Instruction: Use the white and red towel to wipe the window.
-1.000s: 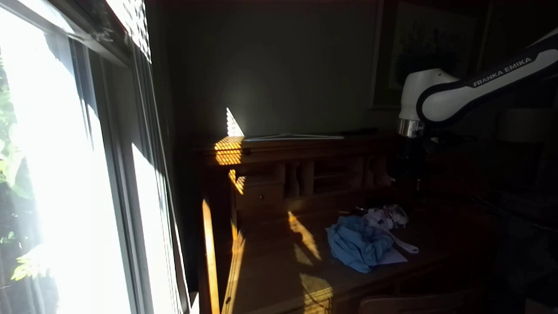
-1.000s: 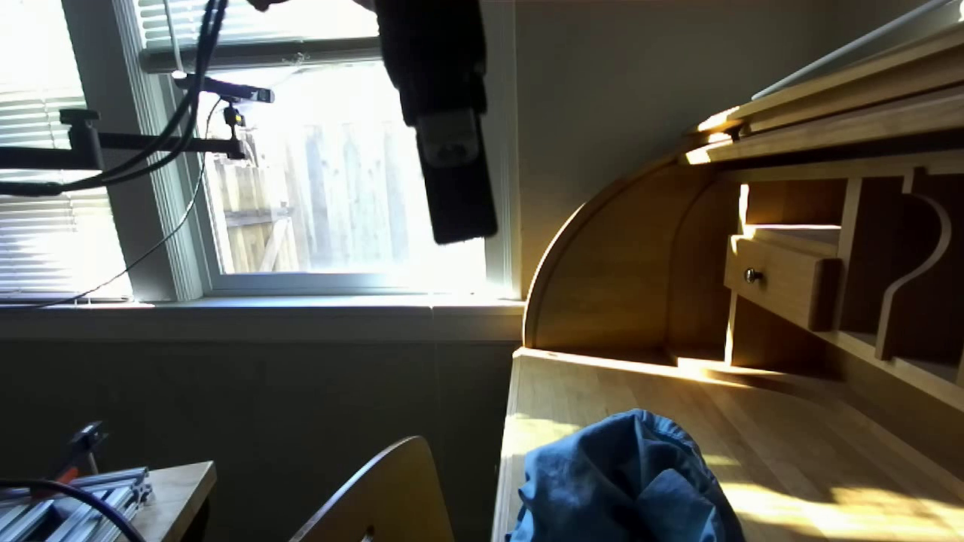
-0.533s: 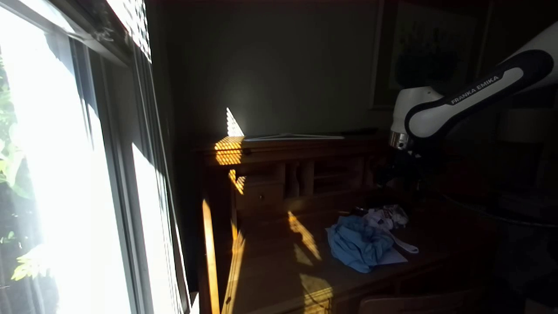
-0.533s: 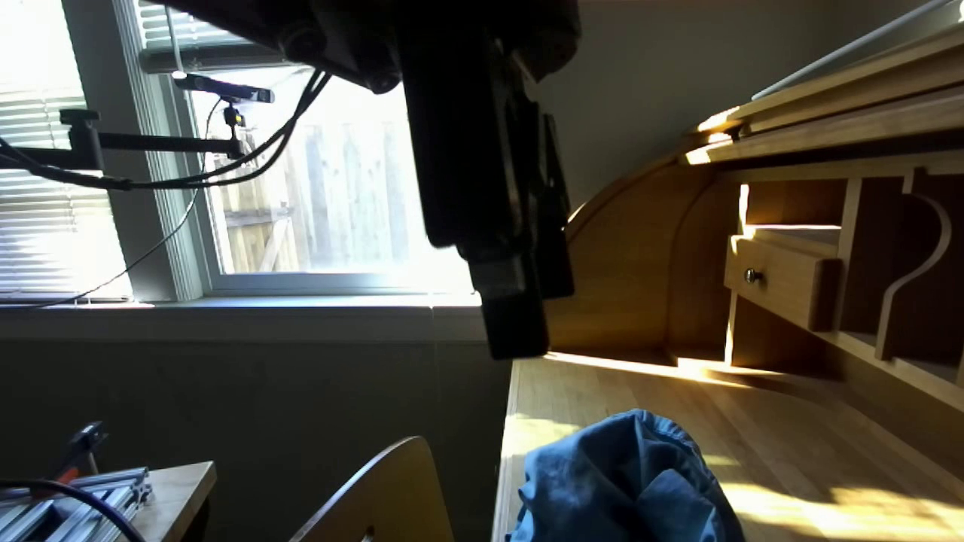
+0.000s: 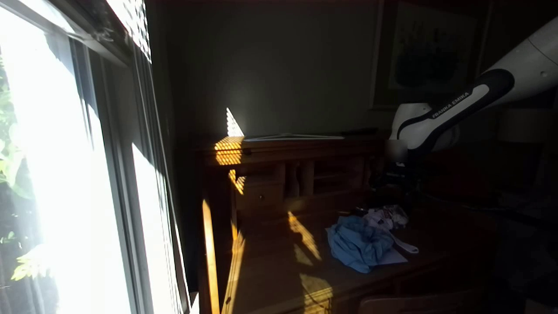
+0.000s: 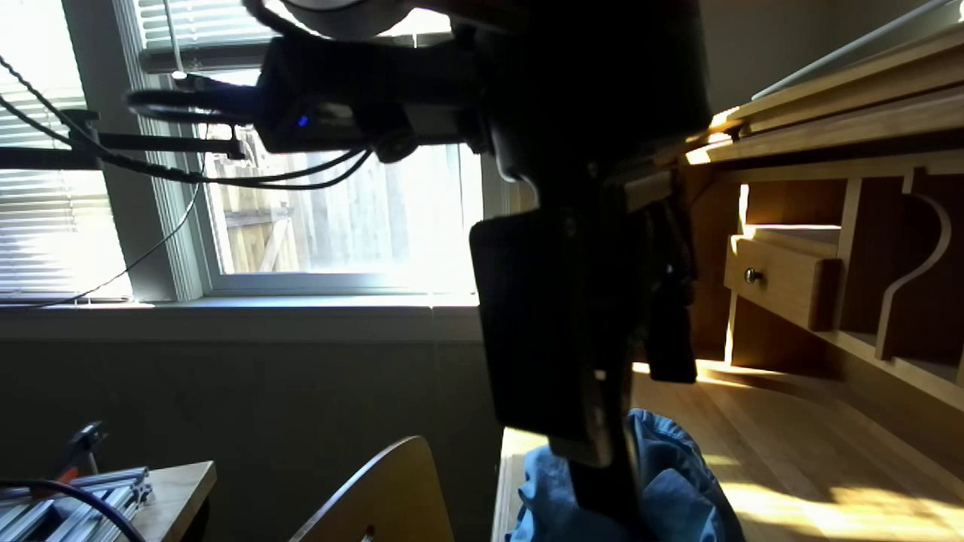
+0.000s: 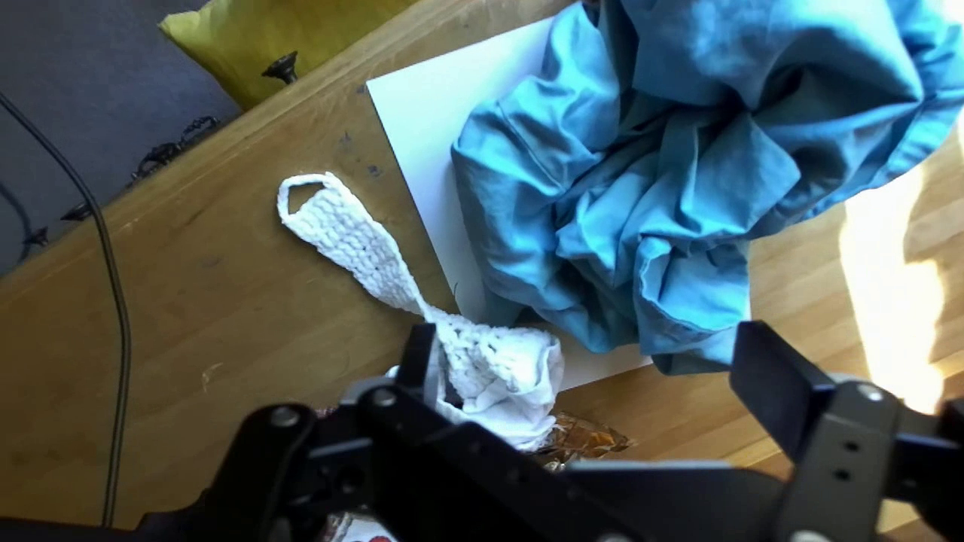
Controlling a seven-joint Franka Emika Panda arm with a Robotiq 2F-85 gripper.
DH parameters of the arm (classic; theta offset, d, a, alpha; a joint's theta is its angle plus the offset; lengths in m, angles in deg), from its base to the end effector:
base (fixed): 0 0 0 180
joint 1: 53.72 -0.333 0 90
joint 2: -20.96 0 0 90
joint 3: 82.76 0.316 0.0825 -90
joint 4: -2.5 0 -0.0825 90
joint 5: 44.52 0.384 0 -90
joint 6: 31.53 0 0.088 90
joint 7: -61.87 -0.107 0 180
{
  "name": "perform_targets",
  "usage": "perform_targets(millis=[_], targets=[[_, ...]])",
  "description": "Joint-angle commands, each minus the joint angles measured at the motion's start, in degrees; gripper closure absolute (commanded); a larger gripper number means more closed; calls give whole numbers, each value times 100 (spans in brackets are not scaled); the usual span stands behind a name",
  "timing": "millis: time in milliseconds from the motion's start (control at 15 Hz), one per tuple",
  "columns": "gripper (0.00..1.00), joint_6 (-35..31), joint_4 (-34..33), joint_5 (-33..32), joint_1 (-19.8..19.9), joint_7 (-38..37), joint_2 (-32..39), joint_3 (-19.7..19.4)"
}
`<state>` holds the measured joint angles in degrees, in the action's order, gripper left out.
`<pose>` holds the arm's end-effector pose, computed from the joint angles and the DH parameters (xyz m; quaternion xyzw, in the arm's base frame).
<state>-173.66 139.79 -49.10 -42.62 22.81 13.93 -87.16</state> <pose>0.4796 -0.1329 0.3847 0.8966 -0.4301 0.1058 0.0014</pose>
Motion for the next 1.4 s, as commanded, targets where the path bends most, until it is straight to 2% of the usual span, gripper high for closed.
perform_targets(millis=[0,333,400,533,867,1333], targets=[[0,-116,-351,-172,72,-864,445,-52],[0,-77,-599,-969,-28,-2347,765,-143],[0,-19,-433,-589,-56,-1746,587,-197],[0,-17,-498,-768,-85,-2057,673,-205],[0,-17,-526,-786,-95,-2128,691,-207],[0,-927,-715,-1565,-120,-3169,1238,-490]])
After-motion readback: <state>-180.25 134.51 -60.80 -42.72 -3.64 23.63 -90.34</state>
